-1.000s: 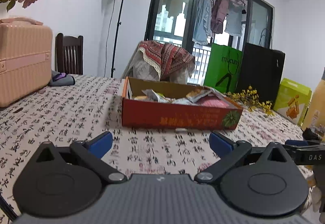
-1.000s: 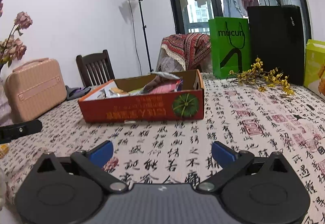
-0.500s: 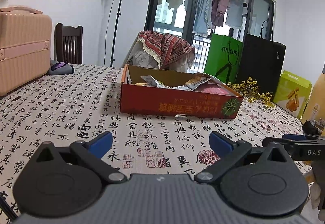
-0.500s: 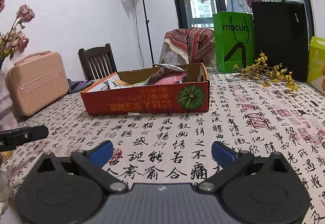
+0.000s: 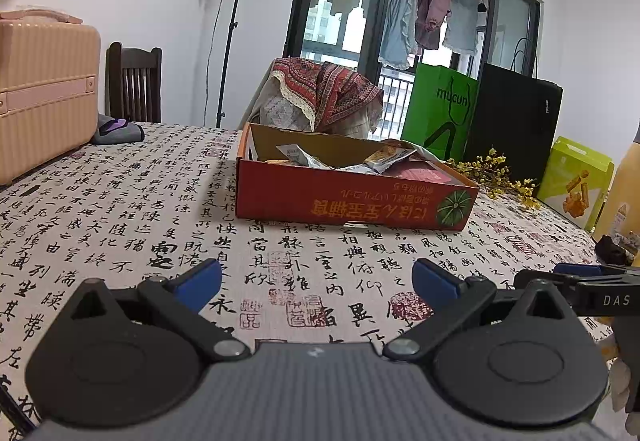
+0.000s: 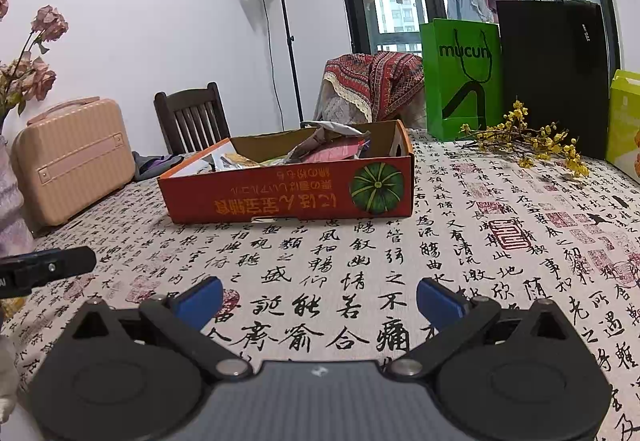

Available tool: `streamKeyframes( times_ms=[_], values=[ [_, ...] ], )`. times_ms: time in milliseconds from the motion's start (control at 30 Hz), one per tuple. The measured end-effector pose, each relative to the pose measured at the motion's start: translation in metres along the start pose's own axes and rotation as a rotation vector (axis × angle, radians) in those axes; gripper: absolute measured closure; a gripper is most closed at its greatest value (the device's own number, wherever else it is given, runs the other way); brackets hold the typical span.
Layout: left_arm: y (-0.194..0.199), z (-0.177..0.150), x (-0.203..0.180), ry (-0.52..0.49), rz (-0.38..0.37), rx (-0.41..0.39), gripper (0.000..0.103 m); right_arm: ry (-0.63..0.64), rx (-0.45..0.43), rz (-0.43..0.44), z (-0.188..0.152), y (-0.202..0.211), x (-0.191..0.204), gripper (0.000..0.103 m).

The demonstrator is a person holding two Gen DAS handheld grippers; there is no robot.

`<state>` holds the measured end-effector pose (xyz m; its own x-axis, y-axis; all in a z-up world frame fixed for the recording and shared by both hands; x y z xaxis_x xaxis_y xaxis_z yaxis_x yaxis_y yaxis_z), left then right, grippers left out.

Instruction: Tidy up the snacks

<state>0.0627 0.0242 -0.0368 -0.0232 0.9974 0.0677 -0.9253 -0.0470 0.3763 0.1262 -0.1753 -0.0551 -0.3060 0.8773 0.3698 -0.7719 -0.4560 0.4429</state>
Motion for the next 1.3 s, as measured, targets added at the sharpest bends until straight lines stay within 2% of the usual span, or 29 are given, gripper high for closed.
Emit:
streamKeyframes(
  times_ms=[1300],
  values=[
    [-0.0003, -0.0006, -0.0065, -0.018, -0.024, 0.002, 0.000, 0.001, 0.000, 0.001, -0.0006, -0.0004, -0.0002, 0.000]
  ],
)
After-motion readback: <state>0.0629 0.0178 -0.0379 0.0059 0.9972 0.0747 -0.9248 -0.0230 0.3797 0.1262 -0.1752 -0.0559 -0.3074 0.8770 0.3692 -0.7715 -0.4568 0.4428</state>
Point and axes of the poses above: each gripper's, at about its wrist camera, not at the fingertips, and y roughly against the way its jaws point, x to its left, z to its top, the point moved 8 cm from there along -y, roughly the way its jaws point, and after that the axes turned 14 degrees about -y, right-handed, at the moved point
